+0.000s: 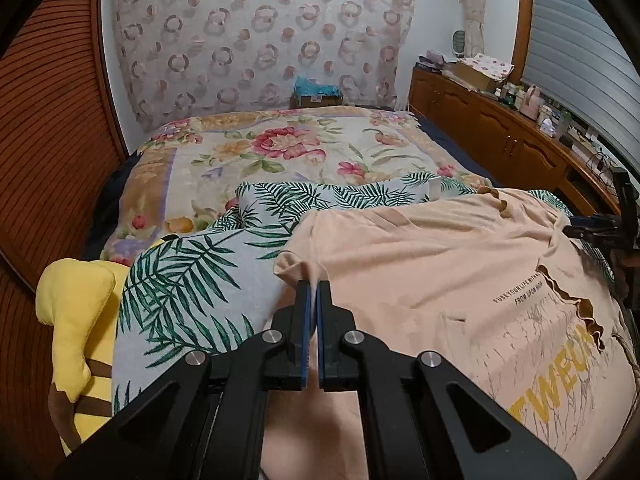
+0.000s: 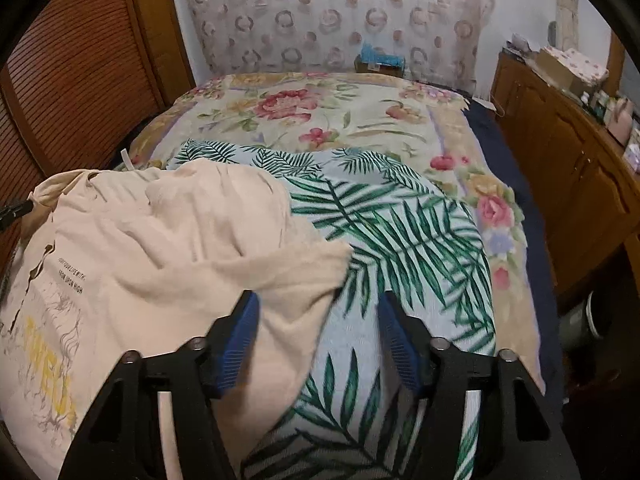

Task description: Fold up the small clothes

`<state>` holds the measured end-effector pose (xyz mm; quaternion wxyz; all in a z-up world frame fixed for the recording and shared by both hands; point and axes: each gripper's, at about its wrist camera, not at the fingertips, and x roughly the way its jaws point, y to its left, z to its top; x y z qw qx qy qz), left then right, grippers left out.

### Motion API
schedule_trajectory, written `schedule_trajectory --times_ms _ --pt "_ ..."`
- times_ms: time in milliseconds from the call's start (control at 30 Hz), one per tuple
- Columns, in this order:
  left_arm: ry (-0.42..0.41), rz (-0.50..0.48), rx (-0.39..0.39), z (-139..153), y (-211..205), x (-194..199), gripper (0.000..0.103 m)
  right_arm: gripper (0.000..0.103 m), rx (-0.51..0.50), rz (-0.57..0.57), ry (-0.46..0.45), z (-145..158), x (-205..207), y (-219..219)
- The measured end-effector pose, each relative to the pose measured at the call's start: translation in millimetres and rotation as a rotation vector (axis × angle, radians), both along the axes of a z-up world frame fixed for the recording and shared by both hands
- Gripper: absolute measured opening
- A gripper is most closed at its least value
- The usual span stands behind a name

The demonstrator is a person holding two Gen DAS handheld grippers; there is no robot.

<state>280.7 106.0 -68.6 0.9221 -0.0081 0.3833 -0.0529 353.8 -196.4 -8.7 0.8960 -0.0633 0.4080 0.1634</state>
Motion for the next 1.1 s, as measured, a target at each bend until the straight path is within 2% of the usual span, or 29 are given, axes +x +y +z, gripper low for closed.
schedule_trajectory --times_ms 33,67,100,133,233,467,667,833,933,1100 --pt "-0.004 -0.002 -0.005 1 -1 -2 0.003 0.052 -0.027 0.019 -0.008 0 0 5" --pt "-0.01 -0.004 -0.007 3 -2 -5 0.003 0.034 -0.054 0.065 -0.022 1 -1 12" --pt "-0.019 -0.006 -0.008 7 -4 -8 0.003 0.011 -0.05 0.115 -0.014 3 -4 16" --pt "-0.026 -0.007 -0.01 9 -6 -11 0.003 0.007 -0.06 0.133 -0.011 3 -7 19" --pt "-0.055 -0.022 -0.019 21 -13 -26 0.003 0.005 -0.118 0.137 -0.031 7 -15 30" --pt "-0.143 -0.05 -0.042 56 -22 -79 0.003 0.005 -0.024 0.112 -0.156 51 -68 22" --pt "-0.218 -0.051 -0.051 86 -18 -144 0.003 0.004 0.047 0.12 -0.227 72 -145 0" --pt "-0.253 -0.025 -0.068 91 -10 -211 0.003 0.004 0.086 0.143 -0.242 68 -214 -14" --pt "-0.248 -0.003 -0.108 90 2 -251 0.003 0.005 0.097 0.167 -0.24 62 -253 -20" --pt "-0.256 0.03 -0.092 90 7 -298 0.003 0.005 0.103 0.186 -0.254 72 -306 -42"
